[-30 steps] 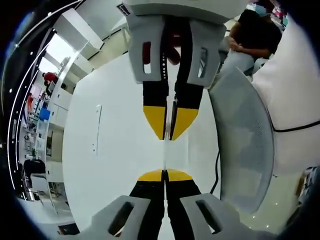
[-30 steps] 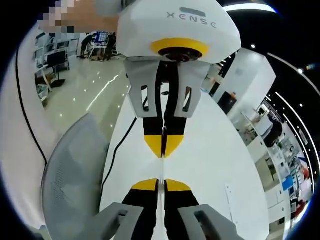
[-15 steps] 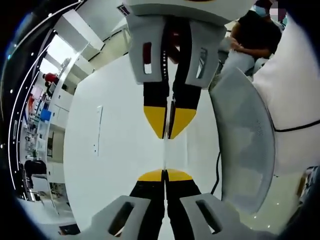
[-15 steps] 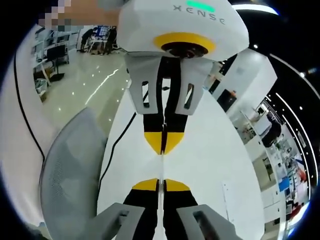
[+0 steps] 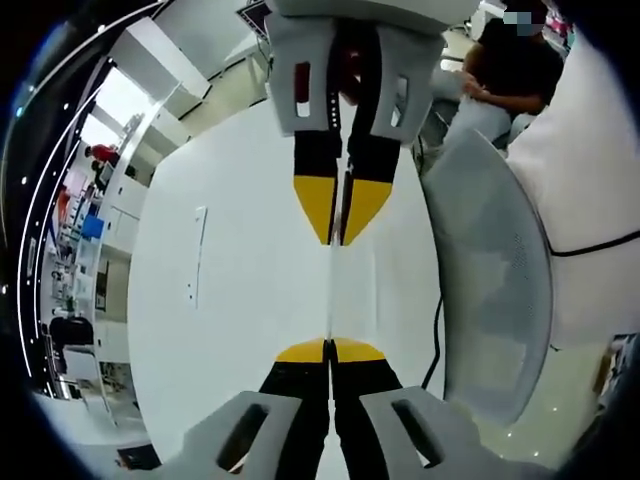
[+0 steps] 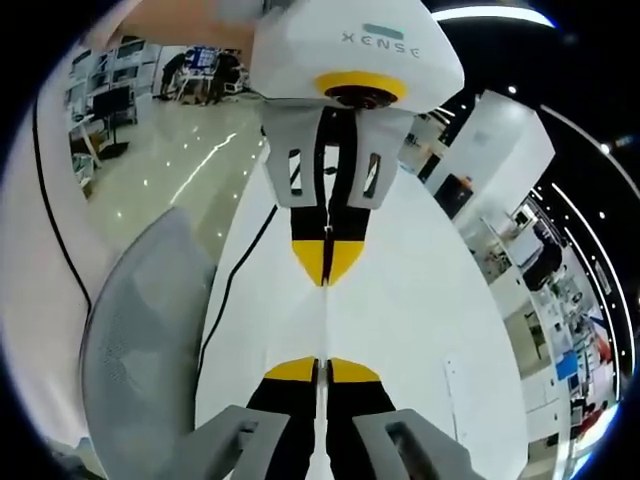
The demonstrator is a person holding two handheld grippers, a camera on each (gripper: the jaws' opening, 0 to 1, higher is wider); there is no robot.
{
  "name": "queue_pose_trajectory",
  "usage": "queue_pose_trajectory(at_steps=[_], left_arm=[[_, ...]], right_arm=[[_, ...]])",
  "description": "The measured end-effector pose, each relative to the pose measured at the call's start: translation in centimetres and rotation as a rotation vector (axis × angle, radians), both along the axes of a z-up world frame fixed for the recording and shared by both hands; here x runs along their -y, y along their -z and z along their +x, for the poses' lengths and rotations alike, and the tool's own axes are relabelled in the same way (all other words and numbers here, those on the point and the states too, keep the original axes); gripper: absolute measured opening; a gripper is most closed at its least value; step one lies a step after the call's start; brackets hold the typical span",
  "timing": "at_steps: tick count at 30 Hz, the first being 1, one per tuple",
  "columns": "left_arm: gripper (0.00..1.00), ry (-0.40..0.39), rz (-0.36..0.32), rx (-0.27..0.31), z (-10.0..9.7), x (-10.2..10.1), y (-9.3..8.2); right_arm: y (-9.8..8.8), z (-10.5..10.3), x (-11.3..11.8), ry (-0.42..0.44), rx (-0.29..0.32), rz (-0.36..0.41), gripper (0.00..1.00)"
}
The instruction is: Arrange the food packaging bags into a neat stack by flattening each bag and aligning their edges.
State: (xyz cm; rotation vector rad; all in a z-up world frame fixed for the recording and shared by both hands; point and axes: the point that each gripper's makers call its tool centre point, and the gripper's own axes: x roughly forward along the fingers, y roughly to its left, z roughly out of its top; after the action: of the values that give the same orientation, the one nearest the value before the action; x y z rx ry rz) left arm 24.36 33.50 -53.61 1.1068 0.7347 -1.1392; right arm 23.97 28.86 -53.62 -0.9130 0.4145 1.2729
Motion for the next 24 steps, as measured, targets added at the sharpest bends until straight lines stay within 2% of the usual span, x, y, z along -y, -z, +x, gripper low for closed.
queue_pose_trajectory(at_steps=[24], left_arm=[[0.00,0.001,-0.011,0.001,-0.1,0.1,0.1]], right_arm=[[0.2,-0.3,1.4,0.019,-0.006,-0.009,0.00]])
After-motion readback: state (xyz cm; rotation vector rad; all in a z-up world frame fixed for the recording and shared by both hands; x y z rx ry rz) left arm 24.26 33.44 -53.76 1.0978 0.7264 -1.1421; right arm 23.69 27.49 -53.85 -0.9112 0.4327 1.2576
